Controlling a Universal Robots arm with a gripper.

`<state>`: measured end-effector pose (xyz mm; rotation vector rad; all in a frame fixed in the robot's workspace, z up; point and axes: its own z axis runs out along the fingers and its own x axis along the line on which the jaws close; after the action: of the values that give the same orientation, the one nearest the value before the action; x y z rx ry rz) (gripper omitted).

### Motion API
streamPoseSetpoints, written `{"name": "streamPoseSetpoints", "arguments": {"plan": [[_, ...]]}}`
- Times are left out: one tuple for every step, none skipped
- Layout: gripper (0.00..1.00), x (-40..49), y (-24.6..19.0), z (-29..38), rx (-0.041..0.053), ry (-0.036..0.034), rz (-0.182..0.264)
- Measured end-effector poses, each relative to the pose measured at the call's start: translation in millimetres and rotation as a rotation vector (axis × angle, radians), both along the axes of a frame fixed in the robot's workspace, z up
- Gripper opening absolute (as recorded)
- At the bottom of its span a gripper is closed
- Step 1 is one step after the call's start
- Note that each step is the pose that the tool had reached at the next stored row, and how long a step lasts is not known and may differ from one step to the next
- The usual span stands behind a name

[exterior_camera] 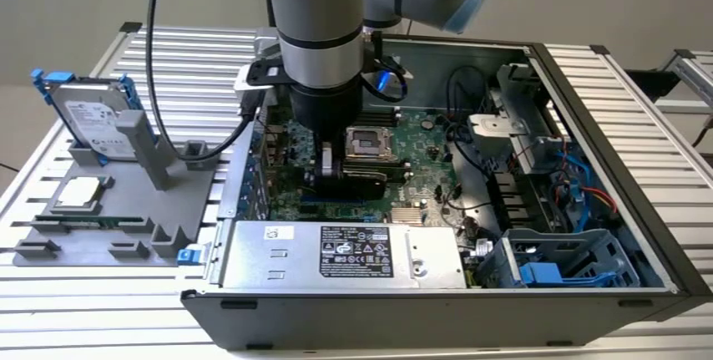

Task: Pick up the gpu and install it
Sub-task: 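Insert the gpu into the slot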

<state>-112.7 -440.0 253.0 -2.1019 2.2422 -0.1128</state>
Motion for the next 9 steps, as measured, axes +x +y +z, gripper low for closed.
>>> {"name": "streamPoseSetpoints", "arguments": {"plan": [[0.0,0.0,-0.2,0.0,-0.0003,0.0001,0.0],[0.0,-0.1,-0.2,0.0,-0.0004,0.0001,0.0],[0.0,-0.1,-0.2,-0.2,-0.0005,0.0002,0.0],[0.0,-0.3,-0.3,-0.6,-0.0007,0.0002,0.0],[0.0,-0.5,-0.3,-1.3,-0.0009,0.0004,0.0],[0.0,-0.8,-0.3,-2.6,-0.0007,0.0001,0.0],[0.0,-1.2,-0.3,-3.5,-0.0011,0.0002,0.0],[0.0,-1.5,-0.3,-4.1,-0.0013,0.0004,0.0],[0.0,-1.7,-0.4,-4.5,-0.0014,0.0006,0.0]]}}
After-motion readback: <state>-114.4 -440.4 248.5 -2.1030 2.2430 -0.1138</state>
